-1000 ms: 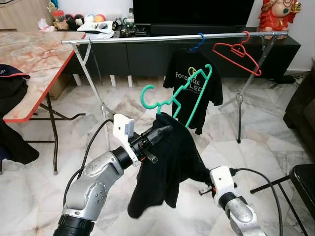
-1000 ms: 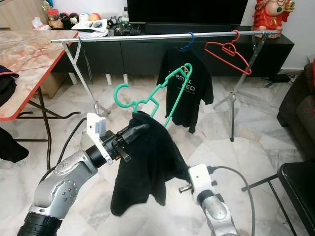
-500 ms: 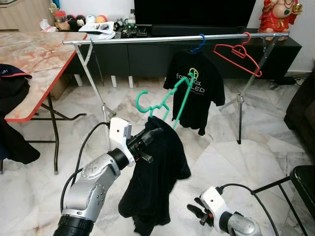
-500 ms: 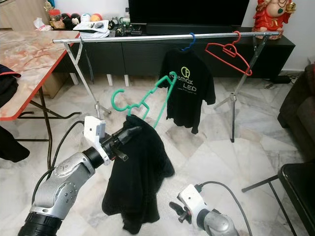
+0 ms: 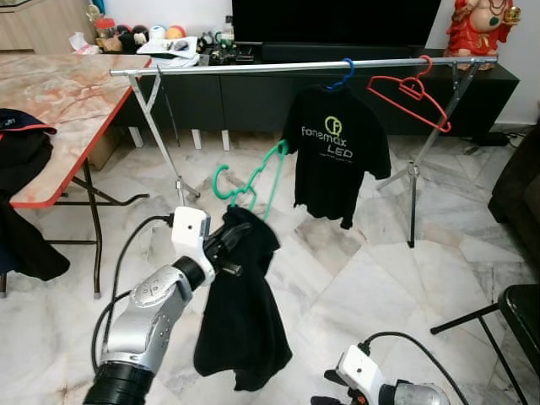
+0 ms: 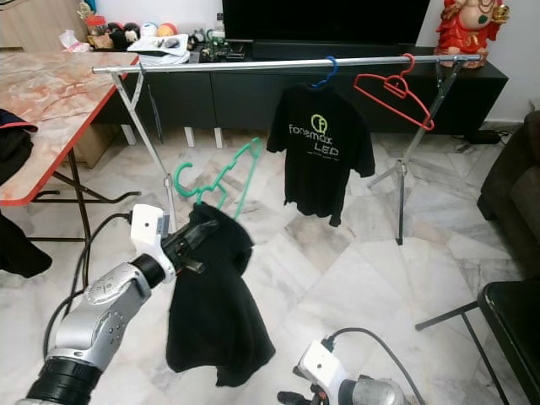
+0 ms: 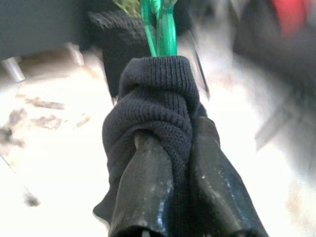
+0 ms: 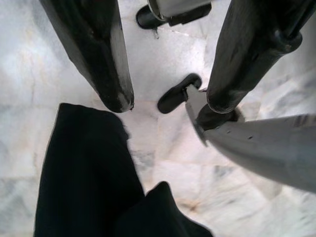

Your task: Hang hanger

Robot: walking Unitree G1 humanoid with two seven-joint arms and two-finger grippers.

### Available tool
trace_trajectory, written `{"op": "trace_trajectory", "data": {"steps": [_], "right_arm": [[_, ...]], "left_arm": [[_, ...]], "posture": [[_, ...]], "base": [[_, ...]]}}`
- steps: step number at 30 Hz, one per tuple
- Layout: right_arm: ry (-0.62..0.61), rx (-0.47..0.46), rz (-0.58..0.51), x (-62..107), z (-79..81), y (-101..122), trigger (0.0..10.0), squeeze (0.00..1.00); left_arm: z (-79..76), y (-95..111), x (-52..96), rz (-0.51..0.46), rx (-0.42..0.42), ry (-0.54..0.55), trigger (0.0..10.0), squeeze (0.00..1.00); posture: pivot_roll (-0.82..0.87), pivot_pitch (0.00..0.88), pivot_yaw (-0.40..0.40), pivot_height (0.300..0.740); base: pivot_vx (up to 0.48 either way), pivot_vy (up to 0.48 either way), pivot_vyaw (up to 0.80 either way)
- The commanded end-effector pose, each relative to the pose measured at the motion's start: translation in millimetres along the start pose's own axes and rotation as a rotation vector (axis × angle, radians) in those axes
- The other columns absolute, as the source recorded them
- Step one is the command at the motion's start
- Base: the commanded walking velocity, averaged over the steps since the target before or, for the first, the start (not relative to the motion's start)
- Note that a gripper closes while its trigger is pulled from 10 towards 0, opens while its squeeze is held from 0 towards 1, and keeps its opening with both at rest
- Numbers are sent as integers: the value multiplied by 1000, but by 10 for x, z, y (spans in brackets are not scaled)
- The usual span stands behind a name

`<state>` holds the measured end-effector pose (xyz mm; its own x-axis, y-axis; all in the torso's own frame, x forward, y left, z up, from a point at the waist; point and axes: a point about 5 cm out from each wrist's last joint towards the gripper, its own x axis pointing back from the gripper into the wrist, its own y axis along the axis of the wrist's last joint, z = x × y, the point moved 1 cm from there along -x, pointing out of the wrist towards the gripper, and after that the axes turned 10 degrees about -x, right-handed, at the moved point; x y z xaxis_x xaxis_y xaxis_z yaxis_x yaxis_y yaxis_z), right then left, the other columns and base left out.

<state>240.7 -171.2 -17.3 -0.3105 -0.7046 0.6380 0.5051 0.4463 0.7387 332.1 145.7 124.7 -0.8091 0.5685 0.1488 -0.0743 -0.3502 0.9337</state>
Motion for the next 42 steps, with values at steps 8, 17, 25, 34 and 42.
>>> {"op": "trace_trajectory", "data": {"steps": [8, 17, 25, 34, 42], "right_arm": [[45, 197, 16, 288, -189, 373, 10000, 0], [92, 382, -41, 505, -289, 847, 10000, 0], [134, 545, -2, 321, -215, 876, 10000, 0], [-45, 683, -98, 284, -296, 1061, 10000, 0], [-7, 629, -77, 266, -304, 948, 10000, 0]], "left_arm": [[-376, -394, 188, 216, -297, -494, 10000, 0], [-489, -525, 254, 341, -363, -733, 10000, 0], [-532, -190, 19, 242, -433, -790, 10000, 0], [-603, -83, -16, 213, -463, -842, 10000, 0], [-699, -32, -29, 180, -478, -873, 10000, 0]], "posture": [[-28, 107, 2, 740], [-28, 93, -18, 740], [-14, 78, -60, 740], [-15, 69, -69, 740], [-24, 62, -65, 740]], "base": [[0, 0, 0], [0, 0, 0], [0, 0, 0], [0, 0, 0], [0, 0, 0]]}}
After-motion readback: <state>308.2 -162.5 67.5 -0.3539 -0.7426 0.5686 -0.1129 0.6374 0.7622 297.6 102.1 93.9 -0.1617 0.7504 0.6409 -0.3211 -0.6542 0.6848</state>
